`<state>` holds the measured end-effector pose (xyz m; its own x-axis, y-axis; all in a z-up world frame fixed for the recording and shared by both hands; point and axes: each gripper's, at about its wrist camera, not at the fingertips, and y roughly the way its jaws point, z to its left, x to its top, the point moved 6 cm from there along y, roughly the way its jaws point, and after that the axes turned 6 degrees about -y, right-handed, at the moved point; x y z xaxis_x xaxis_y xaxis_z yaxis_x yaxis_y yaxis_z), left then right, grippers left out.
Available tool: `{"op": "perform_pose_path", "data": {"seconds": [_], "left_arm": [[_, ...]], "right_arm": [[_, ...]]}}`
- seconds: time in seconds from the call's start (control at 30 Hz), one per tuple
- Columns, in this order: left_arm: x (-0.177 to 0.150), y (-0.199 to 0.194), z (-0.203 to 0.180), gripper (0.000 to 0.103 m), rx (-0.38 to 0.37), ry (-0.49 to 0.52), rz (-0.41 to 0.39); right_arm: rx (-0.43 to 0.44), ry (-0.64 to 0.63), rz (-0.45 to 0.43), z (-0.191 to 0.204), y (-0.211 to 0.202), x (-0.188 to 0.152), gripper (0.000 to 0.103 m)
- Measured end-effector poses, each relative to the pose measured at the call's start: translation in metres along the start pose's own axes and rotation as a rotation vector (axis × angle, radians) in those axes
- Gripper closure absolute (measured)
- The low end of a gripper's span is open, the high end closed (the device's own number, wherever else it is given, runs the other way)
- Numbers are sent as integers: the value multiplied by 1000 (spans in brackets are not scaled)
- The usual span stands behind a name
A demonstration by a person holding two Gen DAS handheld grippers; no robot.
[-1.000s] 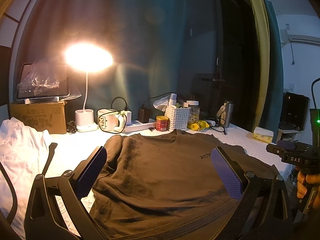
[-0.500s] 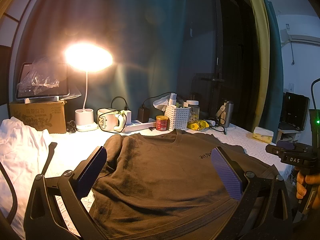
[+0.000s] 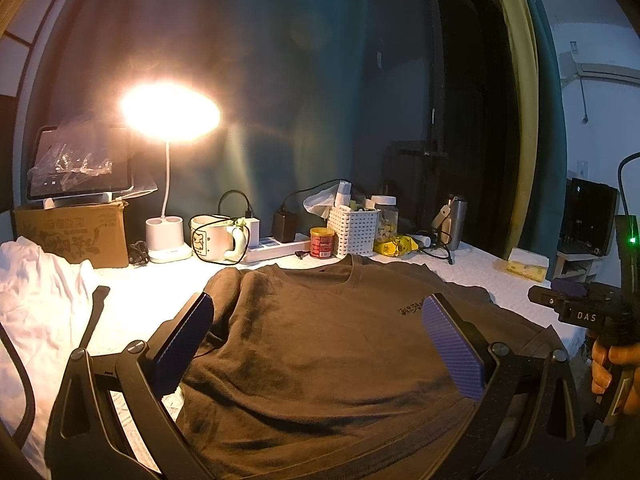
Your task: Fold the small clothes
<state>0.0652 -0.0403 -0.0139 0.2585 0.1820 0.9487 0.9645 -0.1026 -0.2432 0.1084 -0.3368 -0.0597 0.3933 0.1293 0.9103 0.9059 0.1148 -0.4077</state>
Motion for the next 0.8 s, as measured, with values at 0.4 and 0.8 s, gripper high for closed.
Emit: {"op": "perform_pose_path", "data": {"seconds": [0.4, 0.8], "left_arm": [[1, 34, -6, 0, -2, 5, 48], [4, 61, -11, 0, 13, 1, 108]], "right_arm": [[-23, 23, 52, -32, 36, 2, 30], [-11, 35, 88, -48, 69, 7, 30]]}}
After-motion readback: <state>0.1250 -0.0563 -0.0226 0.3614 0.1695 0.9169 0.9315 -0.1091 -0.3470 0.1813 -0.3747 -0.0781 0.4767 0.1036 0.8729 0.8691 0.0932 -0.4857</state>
